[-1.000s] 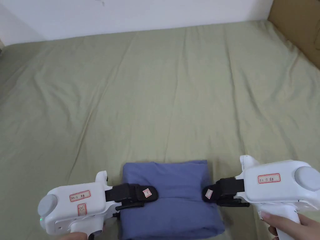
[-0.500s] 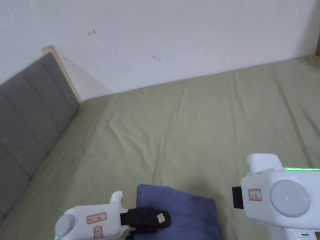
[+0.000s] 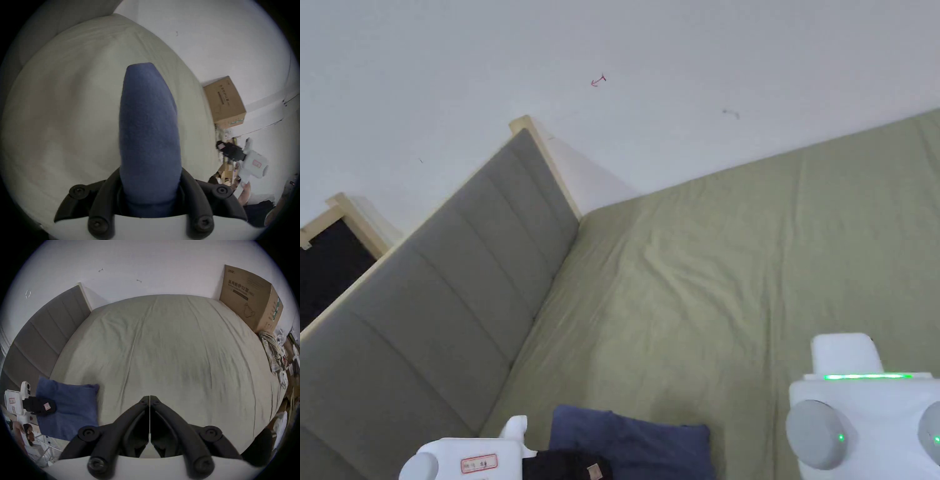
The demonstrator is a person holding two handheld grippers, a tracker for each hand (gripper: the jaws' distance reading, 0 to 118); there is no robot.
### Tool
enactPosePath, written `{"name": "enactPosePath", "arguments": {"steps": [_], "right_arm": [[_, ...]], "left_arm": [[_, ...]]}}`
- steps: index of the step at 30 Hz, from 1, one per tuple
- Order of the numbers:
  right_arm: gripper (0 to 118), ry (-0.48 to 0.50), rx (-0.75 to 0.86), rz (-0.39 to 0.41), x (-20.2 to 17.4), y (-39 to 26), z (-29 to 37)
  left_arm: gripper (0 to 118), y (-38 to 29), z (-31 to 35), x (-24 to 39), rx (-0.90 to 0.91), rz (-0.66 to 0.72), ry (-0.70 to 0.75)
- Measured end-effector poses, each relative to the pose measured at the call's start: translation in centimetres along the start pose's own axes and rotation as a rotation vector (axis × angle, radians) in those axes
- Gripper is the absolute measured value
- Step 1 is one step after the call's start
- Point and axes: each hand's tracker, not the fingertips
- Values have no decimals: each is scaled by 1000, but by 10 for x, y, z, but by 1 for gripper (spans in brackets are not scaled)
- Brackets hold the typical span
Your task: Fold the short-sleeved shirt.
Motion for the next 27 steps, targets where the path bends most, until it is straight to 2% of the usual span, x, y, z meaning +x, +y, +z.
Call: {"name": "enactPosePath", "arguments": {"steps": [4,5,6,7,8,9,10,13,15,18,19,20,22,23,24,25,27], "right_arm": [[0,-3,2,27,-6,-2,-5],[0,-1,-1,33,-7,-3,-6],[0,6,-11,39,-8,-5,-8],[0,11,-23,40,-8,-7,-10],[0,15,-35,41,-8,-9,-11],[0,17,-47,44,-9,-11,-13],[0,15,-53,49,-10,-14,-13],[0,7,-61,60,-6,-19,-13],[0,3,-60,63,-4,-19,-10],[0,1,-50,65,1,-16,-4],[0,2,-41,71,3,-15,-2],[0,5,-26,83,6,-14,1],[0,14,3,107,13,-13,8],[0,28,9,113,18,-12,11],[0,51,14,119,26,-11,14],[0,75,16,128,35,-11,18],[0,92,16,135,56,-10,26]], "left_arm": [[21,8,2,-15,-4,-40,183],[25,8,2,-16,0,-49,229],[43,7,1,-16,2,-69,293],[71,7,-1,-15,0,-104,366],[105,7,-3,-14,-1,-126,415],[118,5,-4,-15,-8,-137,471],[112,4,1,-13,44,-179,490],[112,1,9,7,73,-288,704],[112,-2,15,18,96,-313,776],[110,-10,15,44,128,-429,949],[105,-17,11,54,94,-433,891],[90,-24,8,66,81,-457,856],[6,-39,1,96,98,-487,812],[0,-46,-5,108,108,-484,810],[0,-50,-7,123,172,-544,938],[0,-56,-12,132,221,-524,917],[0,-71,-27,159,287,-467,771]]}}
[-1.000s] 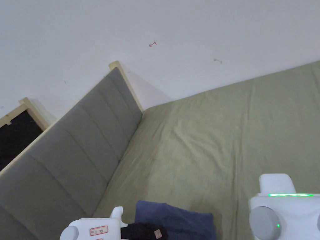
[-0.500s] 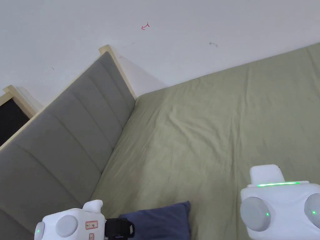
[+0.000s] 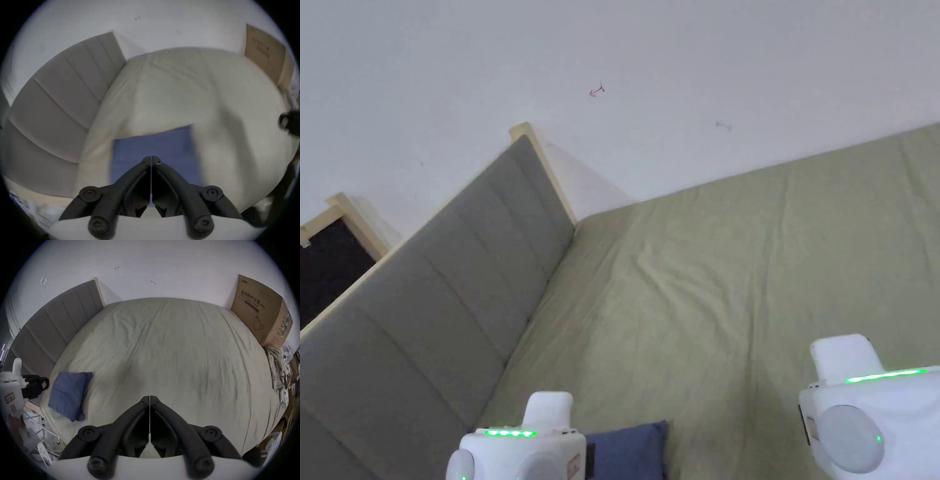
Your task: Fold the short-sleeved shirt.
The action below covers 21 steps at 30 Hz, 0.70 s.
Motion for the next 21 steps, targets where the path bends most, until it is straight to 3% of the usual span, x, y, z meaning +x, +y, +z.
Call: {"name": "enactPosePath", "arguments": {"steps": [4,12,18,21], "right_arm": [[0,-8,61,-51,57,-4,29],[0,-73,309,-108,199,-7,132],[0,-128,541,-113,275,-7,211],[0,-73,649,-117,298,-10,243]], "left_arm": [[0,9,30,97,79,144,-147],[0,45,127,270,313,208,-321],[0,69,212,335,535,156,-322],[2,74,248,347,654,137,-282]]}}
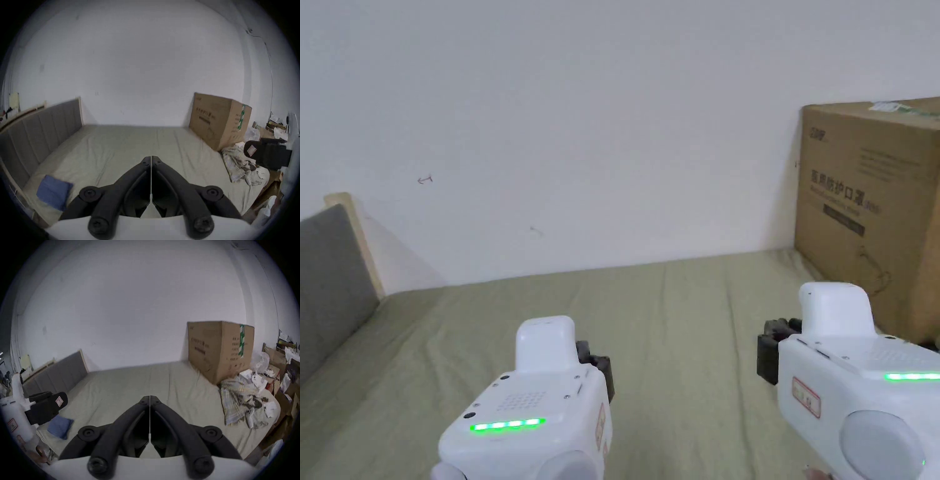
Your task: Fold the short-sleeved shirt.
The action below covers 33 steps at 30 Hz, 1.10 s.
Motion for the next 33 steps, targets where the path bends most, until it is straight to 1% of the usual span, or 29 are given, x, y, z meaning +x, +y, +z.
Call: {"name": "enactPosePath", "arguments": {"steps": [1,2,3,4,5,6,7,11,12,15,19,23,29,33], "right_arm": [[0,2,33,-4,4,6,7],[0,-1,66,1,6,12,11],[8,-4,105,8,7,16,17],[24,-12,144,15,7,20,25],[42,-12,179,19,6,23,31],[69,0,206,23,2,25,35],[73,-2,215,32,0,27,40],[75,-3,249,49,-10,29,59],[79,-7,251,52,-12,28,63],[81,-16,248,55,-20,22,63],[81,-11,222,56,-28,14,61],[81,-18,207,64,-34,9,60],[81,-23,225,56,-41,11,61],[81,-26,226,65,-46,13,56]], "left_arm": [[12,6,8,4,36,-8,21],[28,11,14,8,61,-10,34],[56,15,20,10,91,-12,48],[73,19,26,12,116,-7,50],[83,21,31,11,123,-7,44],[87,24,37,12,138,-4,42],[88,25,42,14,156,-5,54],[92,27,64,13,196,-9,112],[95,27,68,11,198,-1,113],[99,24,77,5,213,1,144],[99,22,83,0,235,-55,179],[99,23,85,-8,216,-47,151],[99,21,88,-18,230,-83,142],[99,23,87,-26,212,-62,113]]}}
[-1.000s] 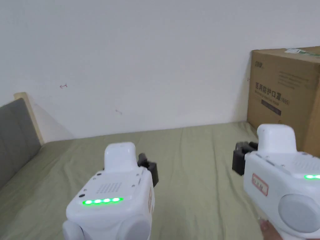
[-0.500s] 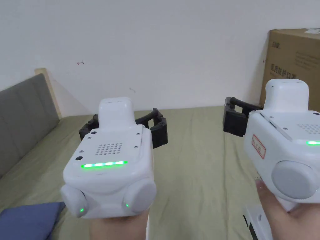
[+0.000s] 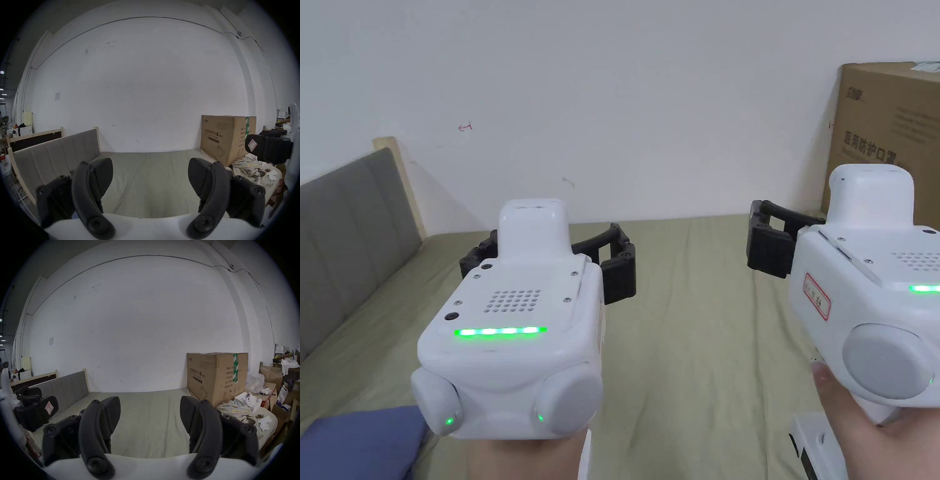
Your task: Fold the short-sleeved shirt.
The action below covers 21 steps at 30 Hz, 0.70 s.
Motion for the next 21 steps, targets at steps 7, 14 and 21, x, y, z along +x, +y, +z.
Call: {"name": "enactPosePath", "arguments": {"steps": [7,14,21], "right_arm": [[81,7,-8,29,-10,-6,-6],[81,10,-28,60,-13,-10,-9],[81,2,-45,51,-13,-6,-16]], "left_arm": [[99,-4,-2,-6,-19,22,-13],[99,-4,-6,-7,-5,29,8],[99,-2,-14,-12,-15,34,-3]]}}
